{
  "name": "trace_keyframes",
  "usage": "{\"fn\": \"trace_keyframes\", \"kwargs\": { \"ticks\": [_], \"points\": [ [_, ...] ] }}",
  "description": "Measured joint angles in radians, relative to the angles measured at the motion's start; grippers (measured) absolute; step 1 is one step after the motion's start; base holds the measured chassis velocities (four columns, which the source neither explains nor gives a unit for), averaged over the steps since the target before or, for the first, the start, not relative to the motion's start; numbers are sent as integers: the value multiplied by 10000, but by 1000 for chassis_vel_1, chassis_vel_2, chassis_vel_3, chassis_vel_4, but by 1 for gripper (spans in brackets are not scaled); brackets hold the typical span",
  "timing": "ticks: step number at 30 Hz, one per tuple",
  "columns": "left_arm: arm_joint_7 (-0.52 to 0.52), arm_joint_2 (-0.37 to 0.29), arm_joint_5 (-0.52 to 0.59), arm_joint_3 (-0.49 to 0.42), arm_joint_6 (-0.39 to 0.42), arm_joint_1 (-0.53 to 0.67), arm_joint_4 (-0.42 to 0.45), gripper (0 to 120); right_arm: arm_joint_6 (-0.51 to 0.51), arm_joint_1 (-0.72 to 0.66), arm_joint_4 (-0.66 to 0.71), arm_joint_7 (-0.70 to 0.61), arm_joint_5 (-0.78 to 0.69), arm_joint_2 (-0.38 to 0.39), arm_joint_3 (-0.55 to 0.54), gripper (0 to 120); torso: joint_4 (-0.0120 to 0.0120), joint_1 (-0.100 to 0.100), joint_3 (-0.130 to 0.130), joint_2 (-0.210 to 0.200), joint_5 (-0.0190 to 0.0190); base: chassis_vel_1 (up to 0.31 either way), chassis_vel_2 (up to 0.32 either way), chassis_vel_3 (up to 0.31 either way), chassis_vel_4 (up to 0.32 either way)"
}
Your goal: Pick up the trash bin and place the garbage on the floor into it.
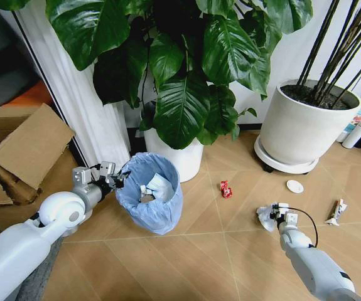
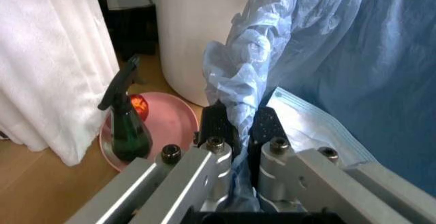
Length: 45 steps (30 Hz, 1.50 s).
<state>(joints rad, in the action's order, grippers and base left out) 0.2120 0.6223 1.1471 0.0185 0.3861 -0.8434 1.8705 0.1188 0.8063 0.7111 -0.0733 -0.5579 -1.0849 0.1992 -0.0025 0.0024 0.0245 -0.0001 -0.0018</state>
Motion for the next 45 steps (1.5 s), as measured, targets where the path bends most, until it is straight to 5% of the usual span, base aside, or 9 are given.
{"fn": "trace_keyframes", "kwargs": {
  "ticks": [16, 25, 35, 45],
  "points": [
    [-71, 0, -101, -275, -12, -84, -95, 0, -65, 1647, 3478, 597, -1465, 1750, 77, 0, -3, 0, -1, 0, -1, 0, 0, 0, 0],
    [-62, -374, -53, -478, 6, 1, 28, 0, 1009, 1956, 6200, 3888, -2781, 3047, 213, 0, 3, 0, -1, 0, 1, 0, 0, 0, 0],
    [-18, -309, -231, -1059, 9, 157, 6, 0, 1240, 1469, 8406, 6065, -4302, 4193, 69, 0, 1, 0, 0, 0, -2, 0, 0, 0, 0],
    [-45, -223, -75, -2525, 9, 1328, -239, 0, 1436, -638, 9281, 8939, -6546, 4712, -1631, 0, 0, 0, 1, 0, -3, 0, 0, 0, 0]
  ]
}}
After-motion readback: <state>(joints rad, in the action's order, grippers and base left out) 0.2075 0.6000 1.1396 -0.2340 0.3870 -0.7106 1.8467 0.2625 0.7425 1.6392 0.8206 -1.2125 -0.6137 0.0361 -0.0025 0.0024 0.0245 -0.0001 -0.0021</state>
